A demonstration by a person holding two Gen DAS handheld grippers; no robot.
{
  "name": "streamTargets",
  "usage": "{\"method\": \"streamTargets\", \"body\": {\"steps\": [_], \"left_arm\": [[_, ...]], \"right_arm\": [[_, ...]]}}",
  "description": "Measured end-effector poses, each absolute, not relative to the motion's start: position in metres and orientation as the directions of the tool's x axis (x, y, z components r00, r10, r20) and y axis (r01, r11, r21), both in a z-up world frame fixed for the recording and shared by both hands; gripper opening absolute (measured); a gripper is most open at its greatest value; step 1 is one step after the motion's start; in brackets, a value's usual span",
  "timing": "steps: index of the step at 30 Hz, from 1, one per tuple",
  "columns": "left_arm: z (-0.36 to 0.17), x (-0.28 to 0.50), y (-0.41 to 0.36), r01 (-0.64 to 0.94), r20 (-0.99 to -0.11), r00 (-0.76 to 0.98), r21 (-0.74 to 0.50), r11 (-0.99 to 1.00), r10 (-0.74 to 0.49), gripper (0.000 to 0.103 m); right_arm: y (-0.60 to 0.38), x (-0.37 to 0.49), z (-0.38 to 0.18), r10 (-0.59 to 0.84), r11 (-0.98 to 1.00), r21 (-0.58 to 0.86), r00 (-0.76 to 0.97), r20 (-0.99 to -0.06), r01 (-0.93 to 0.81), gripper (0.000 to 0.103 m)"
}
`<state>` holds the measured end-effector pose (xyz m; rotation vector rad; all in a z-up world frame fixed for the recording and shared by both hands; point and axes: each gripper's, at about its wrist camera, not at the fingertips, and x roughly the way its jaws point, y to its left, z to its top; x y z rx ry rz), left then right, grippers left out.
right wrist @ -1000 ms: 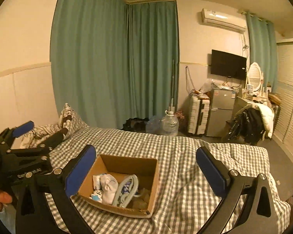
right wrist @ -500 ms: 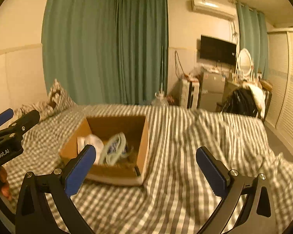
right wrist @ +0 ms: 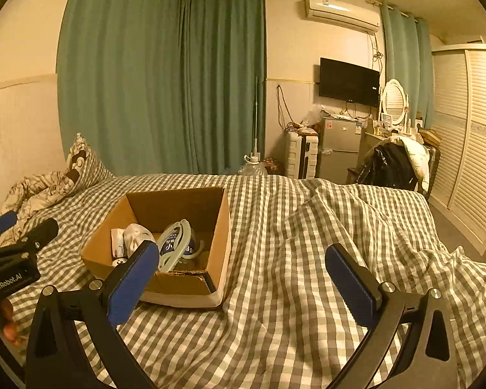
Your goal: Organize objects
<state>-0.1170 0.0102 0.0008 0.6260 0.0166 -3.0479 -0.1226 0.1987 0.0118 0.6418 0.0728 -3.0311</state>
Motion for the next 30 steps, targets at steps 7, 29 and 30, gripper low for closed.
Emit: {"method": "streamTargets", "body": {"steps": [7, 29, 30], "left_arm": [[-0.0001, -0.1168, 0.0171, 0.023, -0.401, -0.916, 0.009, -1.0, -0.024, 0.103], [-0.0033, -0.1164, 0.0187, 0.023, -0.41, -0.912, 0.001, -1.0, -0.022, 0.103], [-0.0035, -0.1163, 0.0185, 0.022, -0.411, -0.912, -0.003, -1.0, -0.019, 0.103]], "right_arm": [[0.1949, -0.1221, 0.0103, -0.032, -0.997, -0.055, -0.915, -0.403, 0.06, 0.103], [0.1981, -0.1222, 0.0097, -0.042, -0.997, -0.049, -0.912, -0.407, 0.067, 0.103], [0.1982, -0.1222, 0.0096, -0.043, -0.996, -0.049, -0.912, -0.408, 0.069, 0.103]]}}
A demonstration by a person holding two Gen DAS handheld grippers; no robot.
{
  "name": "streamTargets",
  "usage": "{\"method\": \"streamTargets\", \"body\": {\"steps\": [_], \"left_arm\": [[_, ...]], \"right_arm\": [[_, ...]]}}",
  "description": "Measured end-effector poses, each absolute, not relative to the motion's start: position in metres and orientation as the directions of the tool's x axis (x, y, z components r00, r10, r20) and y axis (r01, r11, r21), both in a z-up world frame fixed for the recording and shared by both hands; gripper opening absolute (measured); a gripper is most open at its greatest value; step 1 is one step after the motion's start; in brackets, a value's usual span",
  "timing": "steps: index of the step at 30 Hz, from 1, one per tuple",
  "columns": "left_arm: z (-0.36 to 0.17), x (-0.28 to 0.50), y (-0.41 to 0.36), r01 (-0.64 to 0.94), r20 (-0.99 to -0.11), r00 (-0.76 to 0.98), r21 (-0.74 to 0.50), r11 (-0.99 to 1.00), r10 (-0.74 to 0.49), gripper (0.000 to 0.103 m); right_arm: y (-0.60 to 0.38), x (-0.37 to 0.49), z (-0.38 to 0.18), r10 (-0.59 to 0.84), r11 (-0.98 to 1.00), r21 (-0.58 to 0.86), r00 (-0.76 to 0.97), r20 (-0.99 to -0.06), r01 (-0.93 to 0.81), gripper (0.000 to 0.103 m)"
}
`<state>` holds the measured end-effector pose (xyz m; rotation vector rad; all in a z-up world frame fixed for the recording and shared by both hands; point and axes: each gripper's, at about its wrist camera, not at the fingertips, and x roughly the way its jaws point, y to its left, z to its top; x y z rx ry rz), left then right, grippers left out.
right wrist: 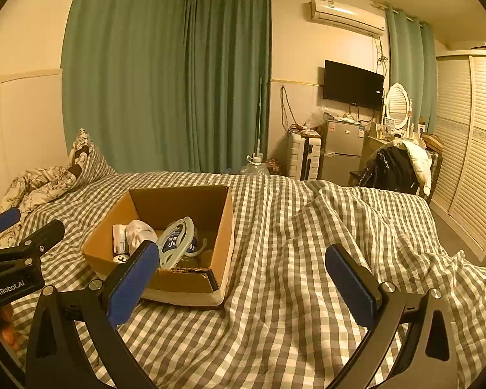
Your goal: Organize objects
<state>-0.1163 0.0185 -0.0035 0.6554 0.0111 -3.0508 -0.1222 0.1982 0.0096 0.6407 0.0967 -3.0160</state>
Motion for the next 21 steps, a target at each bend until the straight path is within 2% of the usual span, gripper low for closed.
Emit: {"method": "streamTargets", "body": {"steps": [21], "left_arm": [[-0.0036, -0.1151, 0.0173, 0.026, -0.414, -0.91, -0.015, -1.0, -0.017, 0.103]], "right_arm": [[0.1945, -0.1233, 0.0074, -0.049, -0.995, -0.059, -0.907, -0.417, 0.081, 0.103]]}}
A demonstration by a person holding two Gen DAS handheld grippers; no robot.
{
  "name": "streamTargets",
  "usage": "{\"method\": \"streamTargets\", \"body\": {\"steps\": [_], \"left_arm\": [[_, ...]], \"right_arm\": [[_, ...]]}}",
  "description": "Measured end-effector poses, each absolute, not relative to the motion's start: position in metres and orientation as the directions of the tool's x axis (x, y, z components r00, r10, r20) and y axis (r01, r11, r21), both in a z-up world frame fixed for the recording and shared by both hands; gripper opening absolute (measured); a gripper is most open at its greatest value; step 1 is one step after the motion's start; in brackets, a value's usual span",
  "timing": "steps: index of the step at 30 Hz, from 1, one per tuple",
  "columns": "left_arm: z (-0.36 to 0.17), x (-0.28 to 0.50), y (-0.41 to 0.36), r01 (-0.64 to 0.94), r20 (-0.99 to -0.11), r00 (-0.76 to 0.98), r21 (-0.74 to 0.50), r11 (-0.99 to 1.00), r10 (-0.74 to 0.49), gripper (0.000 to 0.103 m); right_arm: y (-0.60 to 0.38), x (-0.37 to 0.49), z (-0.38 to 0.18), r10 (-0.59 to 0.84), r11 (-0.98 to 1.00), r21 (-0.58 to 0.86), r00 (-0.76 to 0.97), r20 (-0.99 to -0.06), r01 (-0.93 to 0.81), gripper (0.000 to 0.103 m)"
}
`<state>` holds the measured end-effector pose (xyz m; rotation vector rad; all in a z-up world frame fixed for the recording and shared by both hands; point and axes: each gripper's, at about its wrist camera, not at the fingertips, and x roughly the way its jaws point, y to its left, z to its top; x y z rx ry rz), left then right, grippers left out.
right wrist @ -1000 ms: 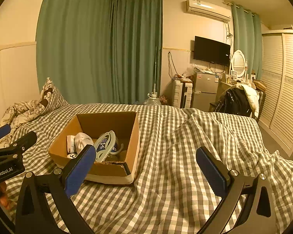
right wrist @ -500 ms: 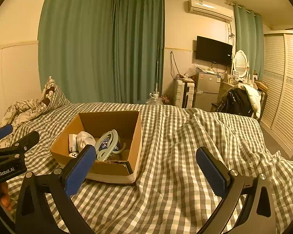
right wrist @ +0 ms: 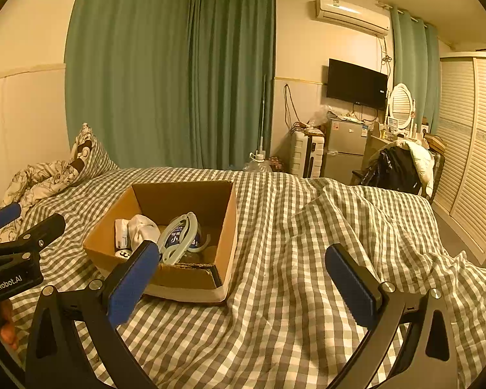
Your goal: Organize objects
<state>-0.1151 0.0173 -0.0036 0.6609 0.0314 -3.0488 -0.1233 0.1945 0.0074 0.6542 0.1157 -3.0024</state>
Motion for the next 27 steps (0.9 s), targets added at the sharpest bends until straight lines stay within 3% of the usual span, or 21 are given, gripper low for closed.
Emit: {"method": "streamTargets", "body": {"steps": [27], "left_arm": [[-0.0046, -0.1146, 0.0184, 0.029, -0.415, -0.91, 0.0, -1.0, -0.027, 0.103]], "right_arm": [[0.194, -0.1232, 0.0034, -0.053, -0.994, -0.068, -0.904, -0.424, 0.09, 0.103]]}}
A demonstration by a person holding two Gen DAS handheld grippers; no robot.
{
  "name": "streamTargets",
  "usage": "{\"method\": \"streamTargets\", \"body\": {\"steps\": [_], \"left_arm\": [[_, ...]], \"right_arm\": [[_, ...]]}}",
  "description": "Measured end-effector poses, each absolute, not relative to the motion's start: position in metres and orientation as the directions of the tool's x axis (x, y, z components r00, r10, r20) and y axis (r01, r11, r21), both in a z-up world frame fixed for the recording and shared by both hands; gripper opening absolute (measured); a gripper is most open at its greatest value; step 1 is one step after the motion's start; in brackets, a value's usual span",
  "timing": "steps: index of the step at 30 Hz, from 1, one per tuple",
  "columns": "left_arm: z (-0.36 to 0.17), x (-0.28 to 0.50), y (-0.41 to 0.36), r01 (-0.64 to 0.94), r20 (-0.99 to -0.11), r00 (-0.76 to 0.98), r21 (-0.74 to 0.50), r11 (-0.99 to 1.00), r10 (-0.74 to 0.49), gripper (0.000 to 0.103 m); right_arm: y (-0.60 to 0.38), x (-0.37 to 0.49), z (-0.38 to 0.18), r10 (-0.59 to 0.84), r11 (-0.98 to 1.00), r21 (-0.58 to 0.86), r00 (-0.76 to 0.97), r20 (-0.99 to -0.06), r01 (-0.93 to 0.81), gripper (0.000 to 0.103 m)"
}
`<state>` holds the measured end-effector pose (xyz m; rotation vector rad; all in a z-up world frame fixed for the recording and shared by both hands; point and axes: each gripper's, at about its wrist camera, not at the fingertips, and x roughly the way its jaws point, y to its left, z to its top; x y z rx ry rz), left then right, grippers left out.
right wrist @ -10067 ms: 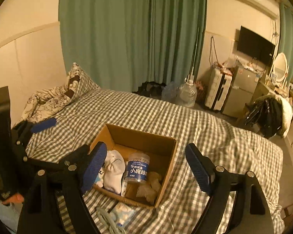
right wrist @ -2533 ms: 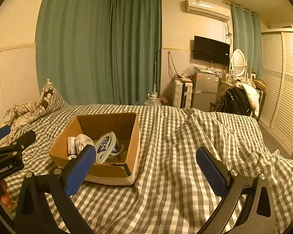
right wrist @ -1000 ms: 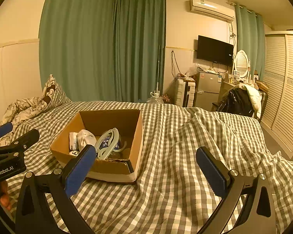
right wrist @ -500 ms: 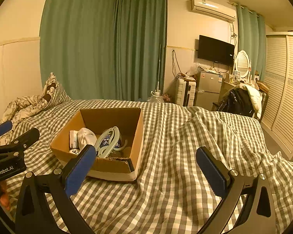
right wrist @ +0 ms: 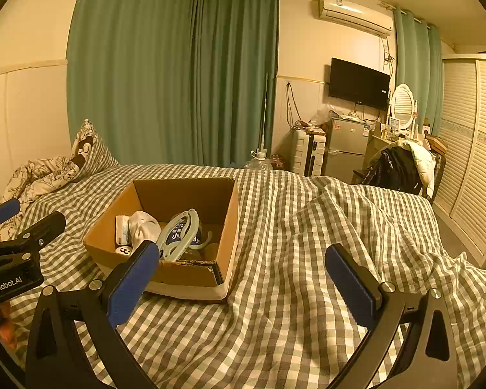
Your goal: Organize objects
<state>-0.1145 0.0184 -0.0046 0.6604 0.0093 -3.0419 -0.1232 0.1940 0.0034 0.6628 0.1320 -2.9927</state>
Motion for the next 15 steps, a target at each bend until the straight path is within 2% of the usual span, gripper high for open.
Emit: {"method": "streamTargets", "body": {"steps": [15], "left_arm": [[-0.0075, -0.1139, 0.019, 0.024, -0.42, -0.907, 0.004, -1.0, -0.023, 0.103]], "right_arm": [[0.1948, -0.1233, 0.0014, -0.059, -0.992, -0.075, -0.9, -0.433, 0.101, 0.103]]}}
